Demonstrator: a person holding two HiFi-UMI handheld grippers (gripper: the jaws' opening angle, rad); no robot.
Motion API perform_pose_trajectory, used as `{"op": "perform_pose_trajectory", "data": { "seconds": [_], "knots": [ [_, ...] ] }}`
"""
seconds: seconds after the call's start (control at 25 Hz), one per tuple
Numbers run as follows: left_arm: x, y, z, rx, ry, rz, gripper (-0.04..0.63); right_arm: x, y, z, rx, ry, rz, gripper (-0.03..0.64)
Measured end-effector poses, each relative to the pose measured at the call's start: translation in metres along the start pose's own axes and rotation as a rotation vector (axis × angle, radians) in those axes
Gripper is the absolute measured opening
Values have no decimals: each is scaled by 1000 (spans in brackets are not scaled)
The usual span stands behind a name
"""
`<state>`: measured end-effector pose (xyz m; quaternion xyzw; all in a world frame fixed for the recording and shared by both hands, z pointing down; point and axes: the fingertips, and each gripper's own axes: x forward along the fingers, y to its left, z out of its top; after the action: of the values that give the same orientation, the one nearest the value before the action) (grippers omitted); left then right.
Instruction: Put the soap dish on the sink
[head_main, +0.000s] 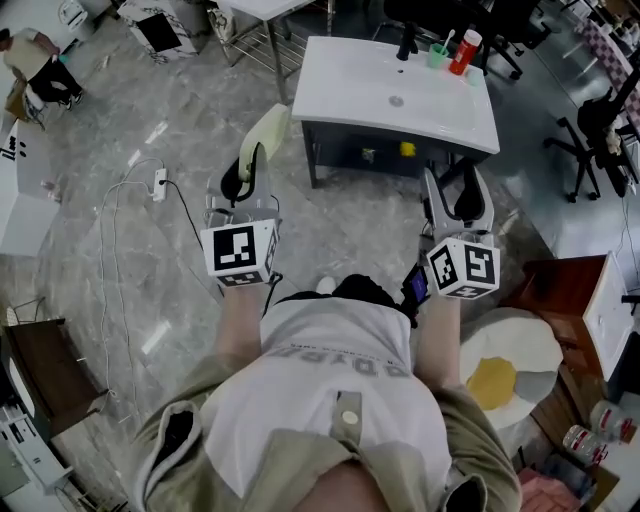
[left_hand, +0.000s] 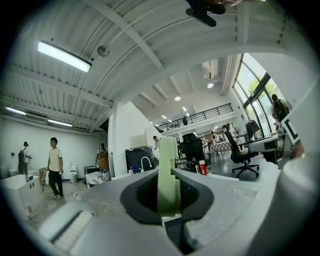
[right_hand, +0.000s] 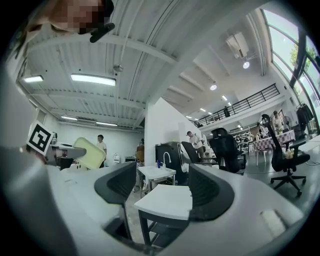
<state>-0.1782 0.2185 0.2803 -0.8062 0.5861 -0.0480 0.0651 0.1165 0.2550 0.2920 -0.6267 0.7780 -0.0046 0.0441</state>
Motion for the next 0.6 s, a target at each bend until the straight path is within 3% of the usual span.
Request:
{"op": "perform_pose_trajectory", "data": {
  "seconds": [0.4, 0.6],
  "knots": [
    [42, 30, -40, -14, 100, 16, 18, 58, -12, -29, 24, 73, -12, 314],
    [79, 36, -47, -10, 104, 20, 18, 98, -22, -37, 29, 71, 2, 314]
  ]
}}
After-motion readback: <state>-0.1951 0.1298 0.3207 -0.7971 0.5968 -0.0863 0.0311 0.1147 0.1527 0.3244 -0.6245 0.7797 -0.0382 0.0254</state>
